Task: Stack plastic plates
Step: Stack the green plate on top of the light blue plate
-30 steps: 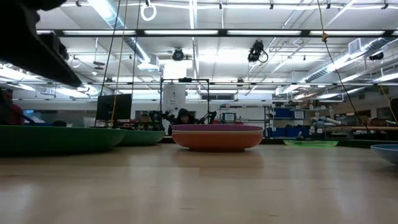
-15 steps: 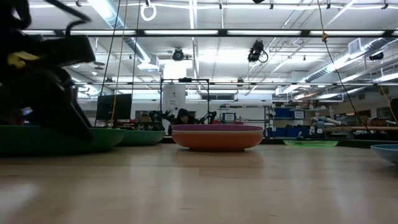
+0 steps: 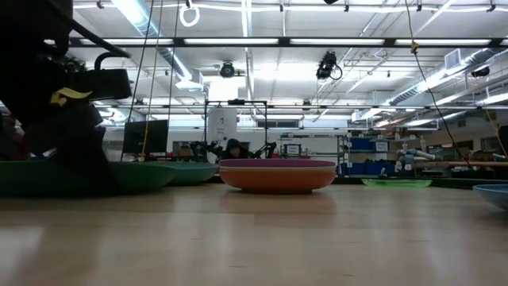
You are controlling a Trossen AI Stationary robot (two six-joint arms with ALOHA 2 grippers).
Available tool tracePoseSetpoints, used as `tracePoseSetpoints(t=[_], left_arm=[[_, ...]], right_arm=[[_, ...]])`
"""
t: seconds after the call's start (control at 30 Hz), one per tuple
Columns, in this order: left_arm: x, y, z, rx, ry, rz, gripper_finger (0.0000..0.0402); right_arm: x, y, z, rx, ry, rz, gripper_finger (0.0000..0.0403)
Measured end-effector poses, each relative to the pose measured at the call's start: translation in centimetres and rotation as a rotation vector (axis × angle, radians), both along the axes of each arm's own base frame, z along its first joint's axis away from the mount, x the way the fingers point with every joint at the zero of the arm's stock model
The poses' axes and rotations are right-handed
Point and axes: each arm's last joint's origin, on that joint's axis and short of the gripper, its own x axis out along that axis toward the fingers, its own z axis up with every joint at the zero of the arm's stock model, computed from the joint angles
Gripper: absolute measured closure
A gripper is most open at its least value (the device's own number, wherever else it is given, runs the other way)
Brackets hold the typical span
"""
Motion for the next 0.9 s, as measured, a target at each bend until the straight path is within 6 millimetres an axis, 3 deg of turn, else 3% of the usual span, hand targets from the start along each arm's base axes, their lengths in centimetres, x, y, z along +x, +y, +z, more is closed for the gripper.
tracePoseSetpoints(t=[0.13, 0.33, 0.47, 0.73, 0.9], left_arm=[[0.3, -1.6, 1.3, -0.036, 0.005, -0.020, 0.0373], [1.2, -4.4, 5.3, -0.065, 0.021, -0.062, 0.0376], [1.4, -4.9, 8.1, 0.036, 0.021, -0.086, 0.0379], [2.2, 0.5, 13.6, 0.393, -0.032, -0.023, 0.0386], [4.1, 6.0, 14.3, 0.607, 0.098, 0.046, 0.0386]], right_arm=[[0.0, 0.0, 0.0, 0.000, 0.000, 0.000, 0.0154], [0.0, 0.0, 0.0, 0.000, 0.001, 0.000, 0.0154], [0.0, 0.0, 0.0, -0.003, 0.001, 0.004, 0.0154], [0.0, 0.0, 0.0, -0.017, 0.002, 0.021, 0.0154], [0.1, 0.0, 0.0, -0.033, -0.001, 0.045, 0.0154]])
